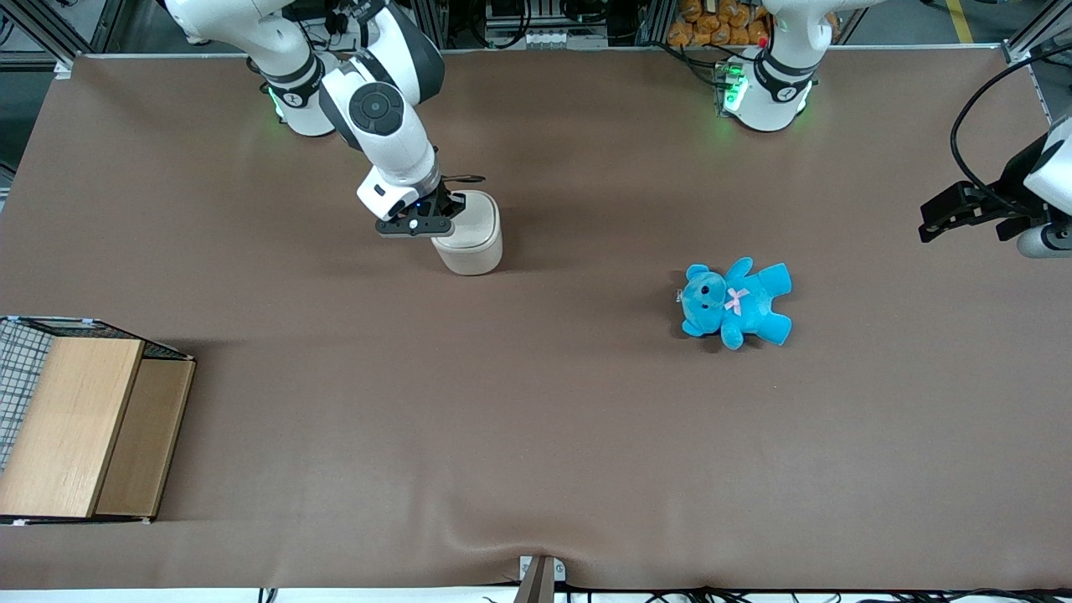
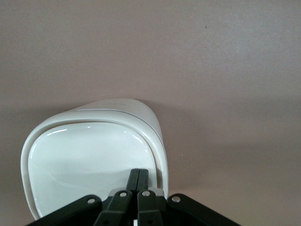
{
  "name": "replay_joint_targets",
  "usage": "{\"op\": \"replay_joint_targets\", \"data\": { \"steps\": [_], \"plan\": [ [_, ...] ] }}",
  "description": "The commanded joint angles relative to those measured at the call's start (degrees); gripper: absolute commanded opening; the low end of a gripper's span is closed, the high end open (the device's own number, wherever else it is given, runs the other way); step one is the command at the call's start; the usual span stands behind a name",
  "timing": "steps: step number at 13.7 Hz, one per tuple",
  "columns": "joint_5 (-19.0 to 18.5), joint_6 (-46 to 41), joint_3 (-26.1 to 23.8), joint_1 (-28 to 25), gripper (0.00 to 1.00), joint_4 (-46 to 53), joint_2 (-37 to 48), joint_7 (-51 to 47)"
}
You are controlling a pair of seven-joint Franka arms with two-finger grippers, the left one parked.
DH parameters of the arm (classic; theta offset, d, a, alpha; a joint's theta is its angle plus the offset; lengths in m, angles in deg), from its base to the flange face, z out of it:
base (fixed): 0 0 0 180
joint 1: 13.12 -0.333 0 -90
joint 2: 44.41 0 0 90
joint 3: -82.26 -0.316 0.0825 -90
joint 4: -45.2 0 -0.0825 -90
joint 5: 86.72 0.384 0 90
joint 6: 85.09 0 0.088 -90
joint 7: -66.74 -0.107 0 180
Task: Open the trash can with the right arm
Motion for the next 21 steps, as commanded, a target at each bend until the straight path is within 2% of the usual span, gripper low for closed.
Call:
{"op": "replay_joint_targets", "data": {
  "steps": [1, 4, 9, 11, 12, 13, 15, 16, 17, 19, 21],
  "plan": [
    [-0.4, -3.5, 0.5, -0.7, 0.00, 2.0, 0.3, -0.7],
    [0.0, -9.1, 0.4, -0.7, 0.00, 6.9, 0.3, -1.7],
    [0.6, -13.3, 0.2, -1.4, 0.00, 12.4, 0.1, -4.2],
    [2.9, -16.5, 0.3, -2.1, 0.00, 16.2, -0.5, -5.5],
    [4.6, -18.0, 0.3, -2.0, 0.04, 17.8, -0.5, -5.6],
    [5.9, -19.2, 0.3, -2.0, 0.14, 19.2, -0.6, -5.6],
    [7.8, -20.9, 0.4, -1.9, 0.42, 21.6, -0.6, -5.6],
    [8.0, -21.8, 0.4, -1.7, 0.64, 22.8, -0.7, -5.5],
    [8.0, -23.4, 0.5, -1.2, 0.78, 24.2, -0.9, -5.9],
    [8.0, -26.7, 1.0, 0.8, 1.00, 26.8, -1.3, -6.1],
    [7.9, -29.0, 0.9, 5.3, 1.00, 28.7, -1.3, -5.4]
  ]
}}
